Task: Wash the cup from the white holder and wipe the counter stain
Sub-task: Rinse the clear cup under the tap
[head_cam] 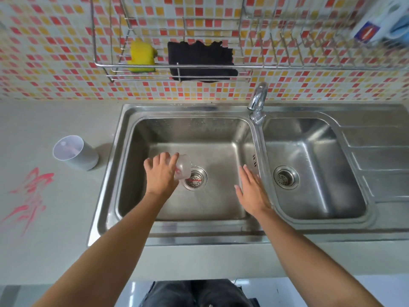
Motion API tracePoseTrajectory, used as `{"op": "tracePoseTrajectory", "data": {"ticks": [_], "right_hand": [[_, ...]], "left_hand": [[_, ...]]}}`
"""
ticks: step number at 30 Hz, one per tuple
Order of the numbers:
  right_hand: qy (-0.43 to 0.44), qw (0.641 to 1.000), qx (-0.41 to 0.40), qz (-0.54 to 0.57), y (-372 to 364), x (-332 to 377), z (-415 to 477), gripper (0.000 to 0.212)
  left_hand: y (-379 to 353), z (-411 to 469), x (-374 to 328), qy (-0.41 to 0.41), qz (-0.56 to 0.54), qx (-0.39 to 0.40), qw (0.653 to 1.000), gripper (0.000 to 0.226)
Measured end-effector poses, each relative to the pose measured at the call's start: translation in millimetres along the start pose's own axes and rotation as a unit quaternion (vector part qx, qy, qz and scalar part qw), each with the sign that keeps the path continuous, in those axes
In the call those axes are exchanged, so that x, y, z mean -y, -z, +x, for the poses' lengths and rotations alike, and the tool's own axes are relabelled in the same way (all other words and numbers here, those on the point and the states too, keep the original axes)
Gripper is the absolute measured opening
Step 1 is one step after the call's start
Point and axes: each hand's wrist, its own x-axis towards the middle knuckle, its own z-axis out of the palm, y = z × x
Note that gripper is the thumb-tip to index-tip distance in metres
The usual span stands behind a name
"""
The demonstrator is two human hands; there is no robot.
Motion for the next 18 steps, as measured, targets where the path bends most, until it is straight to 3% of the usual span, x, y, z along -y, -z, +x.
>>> {"op": "tracePoseTrajectory", "data": {"ticks": [5,9,13,15,18], "right_hand": [[-0.034,0.989,-0.116,0.088,17.9,55.0,-1.9,0.054],[0.057,0.945,-0.251,0.201,81.9,131.6,22.0,0.039],[0.162,0.890,-0.352,0.240,162.6,214.9,54.0,0.031],[0.195,0.880,-0.370,0.224,195.5,249.5,75.3,0.030],[0.179,0.914,-0.316,0.179,231.0,290.9,112.5,0.032]], "left_hand": [[14.9,-9.2,25.9,0.048,-0.128,0.019,0.990,0.088],[40.5,-14.2,43.8,0.100,-0.241,-0.030,0.965,0.090],[71.2,-10.4,63.3,0.075,-0.271,-0.081,0.956,0.083],[86.0,-5.4,71.9,0.063,-0.276,-0.099,0.954,0.080],[101.8,3.0,84.5,0.052,-0.305,-0.123,0.943,0.072]]}}
